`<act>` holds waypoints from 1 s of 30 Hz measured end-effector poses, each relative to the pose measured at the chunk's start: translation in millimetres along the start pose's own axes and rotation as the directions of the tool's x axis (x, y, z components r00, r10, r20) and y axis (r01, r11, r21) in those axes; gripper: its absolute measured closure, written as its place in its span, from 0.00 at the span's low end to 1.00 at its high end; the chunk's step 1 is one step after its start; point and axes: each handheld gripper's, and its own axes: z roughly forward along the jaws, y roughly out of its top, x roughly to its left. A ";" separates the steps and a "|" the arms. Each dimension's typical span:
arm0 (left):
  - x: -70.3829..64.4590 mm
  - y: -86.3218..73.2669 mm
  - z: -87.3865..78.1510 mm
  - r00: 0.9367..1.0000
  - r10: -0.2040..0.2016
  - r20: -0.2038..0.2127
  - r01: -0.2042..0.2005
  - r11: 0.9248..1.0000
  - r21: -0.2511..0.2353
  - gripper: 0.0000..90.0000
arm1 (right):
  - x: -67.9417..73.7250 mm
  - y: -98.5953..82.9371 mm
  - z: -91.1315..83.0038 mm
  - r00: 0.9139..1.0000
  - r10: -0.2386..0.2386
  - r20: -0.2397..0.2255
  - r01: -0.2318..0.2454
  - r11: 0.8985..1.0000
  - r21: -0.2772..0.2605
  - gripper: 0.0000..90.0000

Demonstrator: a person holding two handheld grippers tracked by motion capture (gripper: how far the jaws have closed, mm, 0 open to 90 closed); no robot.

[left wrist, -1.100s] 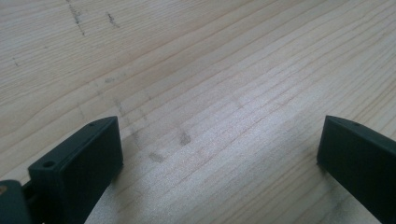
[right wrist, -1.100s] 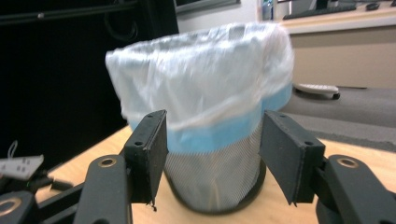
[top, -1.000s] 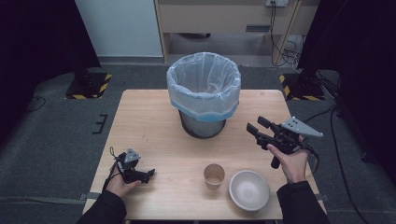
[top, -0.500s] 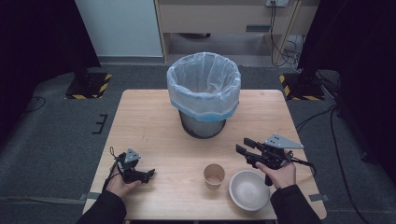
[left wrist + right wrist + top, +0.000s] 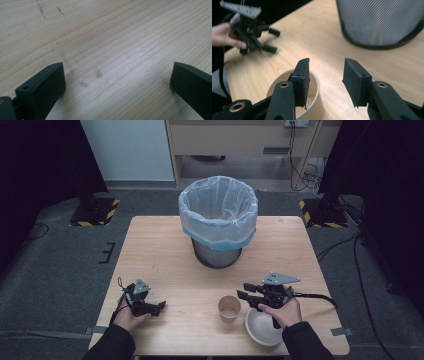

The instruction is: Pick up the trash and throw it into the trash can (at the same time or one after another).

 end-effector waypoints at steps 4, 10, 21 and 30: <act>0.0 0.0 0.0 1.000 0.000 0.000 0.000 1.000 0.000 0.00 | 3.4 -5.0 7.3 1.000 0.000 -0.021 0.001 0.999 0.047 0.65; 0.0 0.0 0.0 1.000 0.000 0.000 0.000 1.000 0.000 0.00 | 4.1 -8.8 12.6 1.000 0.008 -0.016 -0.006 0.994 0.105 0.67; 0.0 0.0 0.0 1.000 0.000 0.000 0.000 1.000 0.000 0.00 | 4.0 -11.8 19.8 0.999 0.042 -0.018 -0.038 0.981 0.188 0.80; 0.0 0.0 0.0 1.000 0.000 0.000 0.000 1.000 0.000 0.00 | 4.7 -13.9 22.3 0.999 0.048 -0.018 -0.042 0.972 0.232 0.86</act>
